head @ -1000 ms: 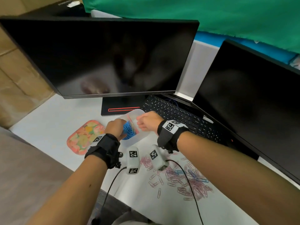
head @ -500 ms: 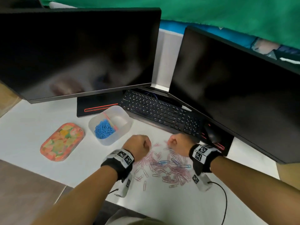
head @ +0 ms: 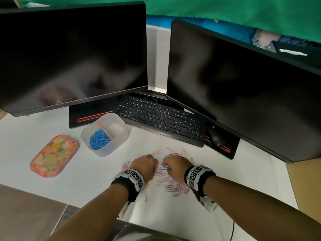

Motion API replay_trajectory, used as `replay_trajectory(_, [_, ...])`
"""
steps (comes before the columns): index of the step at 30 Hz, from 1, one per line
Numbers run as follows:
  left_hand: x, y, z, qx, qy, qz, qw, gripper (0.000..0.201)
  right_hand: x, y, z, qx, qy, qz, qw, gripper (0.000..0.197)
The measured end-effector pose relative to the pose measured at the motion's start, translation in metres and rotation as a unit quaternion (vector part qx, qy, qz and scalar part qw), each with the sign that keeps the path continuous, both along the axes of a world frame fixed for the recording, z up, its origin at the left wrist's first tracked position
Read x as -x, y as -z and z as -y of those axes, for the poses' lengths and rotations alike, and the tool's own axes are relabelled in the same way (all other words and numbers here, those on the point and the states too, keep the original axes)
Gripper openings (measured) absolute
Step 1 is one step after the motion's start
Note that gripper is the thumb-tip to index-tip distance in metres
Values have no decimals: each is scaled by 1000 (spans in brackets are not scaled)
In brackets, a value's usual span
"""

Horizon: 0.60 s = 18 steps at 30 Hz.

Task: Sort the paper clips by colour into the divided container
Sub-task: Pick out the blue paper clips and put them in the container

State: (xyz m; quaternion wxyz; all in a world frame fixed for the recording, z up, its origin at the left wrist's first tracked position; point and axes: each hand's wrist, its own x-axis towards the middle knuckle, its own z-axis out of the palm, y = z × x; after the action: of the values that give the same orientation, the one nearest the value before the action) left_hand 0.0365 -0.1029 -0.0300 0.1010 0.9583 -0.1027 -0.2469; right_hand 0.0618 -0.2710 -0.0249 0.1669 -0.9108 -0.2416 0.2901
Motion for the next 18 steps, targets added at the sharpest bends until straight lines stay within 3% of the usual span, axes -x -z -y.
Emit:
replay_trajectory(10, [-5,-2,-14,29,-108,51,992,15,-1,4,0,-4,-17,-1,1000,34])
replay_trajectory(14, [-3,4,-4,62,-58,31,996,18,1,5,-4,-16,-24,21,999,32])
replay_trajectory(18, [3,9,5,38,-7,18,999,20,1,7,-7,-10,-15,25,1000,33])
